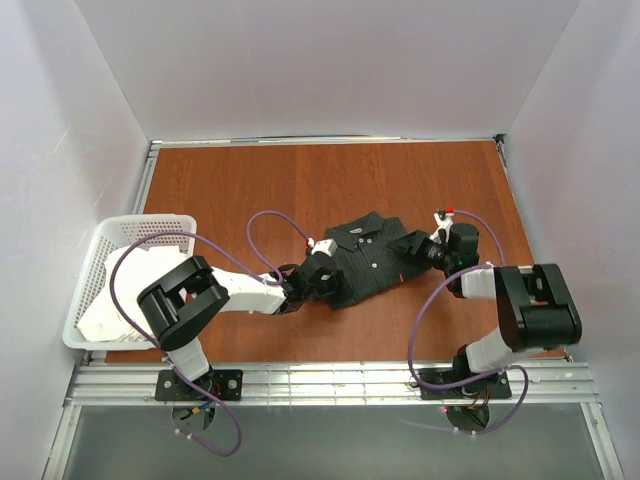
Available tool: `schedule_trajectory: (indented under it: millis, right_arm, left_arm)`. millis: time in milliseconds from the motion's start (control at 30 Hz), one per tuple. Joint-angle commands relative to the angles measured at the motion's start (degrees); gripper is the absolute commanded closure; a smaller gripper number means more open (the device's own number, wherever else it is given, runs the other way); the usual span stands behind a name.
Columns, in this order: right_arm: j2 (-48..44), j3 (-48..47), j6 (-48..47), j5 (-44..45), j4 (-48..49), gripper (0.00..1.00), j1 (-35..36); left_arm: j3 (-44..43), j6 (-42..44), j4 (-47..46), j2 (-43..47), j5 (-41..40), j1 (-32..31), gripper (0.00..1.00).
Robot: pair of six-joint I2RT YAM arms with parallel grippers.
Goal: Fold and stack the long sleeve shirts
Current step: Fold the shirt
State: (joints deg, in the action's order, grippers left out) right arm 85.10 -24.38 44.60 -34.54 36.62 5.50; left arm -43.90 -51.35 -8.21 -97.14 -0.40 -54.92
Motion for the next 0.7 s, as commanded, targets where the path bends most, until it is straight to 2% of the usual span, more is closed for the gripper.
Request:
schedule_trajectory:
  millis: [0, 67, 200, 367, 433, 500, 667]
  right_arm:
    - [7.76, 3.36, 0.49, -1.31, 9.51, 0.61, -1.27]
    - [12.95, 4.69, 1.36, -2.89, 15.98, 0.62, -2.15]
    - [15.97, 8.47, 8.21, -9.73, 30.32, 0.65, -4.53]
    - [8.27, 3.13, 11.12, -12.65, 27.46, 0.65, -4.27]
    - [5.09, -0.04, 9.29, -11.78, 18.96, 0.65, -3.57]
    - [1.92, -5.48, 7.35, -10.20, 14.90, 0.65, -2.17]
    - [6.55, -15.51, 8.40, -9.05, 10.93, 0.65, 0.56]
  left_arm:
    - [5.29, -3.48, -1.37, -0.67, 0.32, -0.54, 0.85]
    - [7.24, -5.85, -2.51, -0.59, 0.32, -0.54, 0.87]
    - [11.02, -6.92, -2.69, 1.25, 0.32, -0.46, 0.88]
    - [11.29, -6.04, -1.99, 3.28, 0.23, -0.54, 0.88]
    - [10.77, -5.51, -1.73, 3.01, 0.32, -0.54, 0.87]
    - [10.59, -5.16, -1.55, 3.01, 0.32, -0.54, 0.87]
    - [10.50, -4.37, -1.11, 3.80, -0.38, -0.46, 0.87]
